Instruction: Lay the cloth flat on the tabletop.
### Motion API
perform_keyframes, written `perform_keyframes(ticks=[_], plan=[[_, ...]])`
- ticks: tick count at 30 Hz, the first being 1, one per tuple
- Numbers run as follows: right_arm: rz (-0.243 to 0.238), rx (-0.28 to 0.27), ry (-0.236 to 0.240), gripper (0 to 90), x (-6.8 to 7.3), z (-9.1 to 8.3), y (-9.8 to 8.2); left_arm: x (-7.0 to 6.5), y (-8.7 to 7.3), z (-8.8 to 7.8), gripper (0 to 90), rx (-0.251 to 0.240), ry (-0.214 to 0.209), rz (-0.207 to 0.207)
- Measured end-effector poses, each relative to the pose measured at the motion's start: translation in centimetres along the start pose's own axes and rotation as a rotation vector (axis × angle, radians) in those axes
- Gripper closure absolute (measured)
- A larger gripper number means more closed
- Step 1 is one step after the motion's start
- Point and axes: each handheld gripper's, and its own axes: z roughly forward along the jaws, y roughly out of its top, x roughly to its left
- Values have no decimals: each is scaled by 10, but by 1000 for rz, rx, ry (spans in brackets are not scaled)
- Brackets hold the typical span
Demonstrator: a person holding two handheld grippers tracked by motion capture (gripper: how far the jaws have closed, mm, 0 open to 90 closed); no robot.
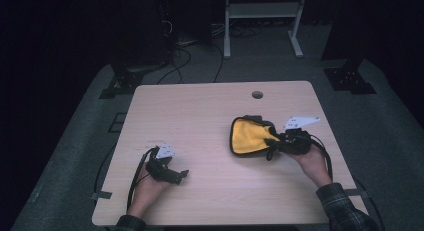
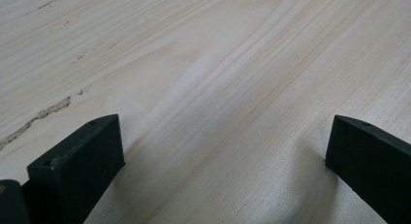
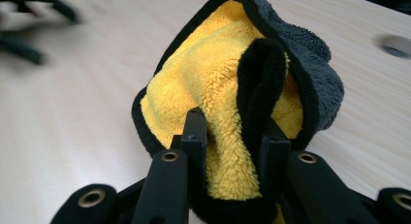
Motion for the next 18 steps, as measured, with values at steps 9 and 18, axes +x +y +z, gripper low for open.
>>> perform_keyframes(ticks=[9, 18], plan=[[-163, 45, 206, 702, 62, 31, 15, 0, 0, 0, 0, 0, 0, 0], [-282, 140, 334, 687, 92, 57, 8, 0, 0, 0, 0, 1, 1, 3]])
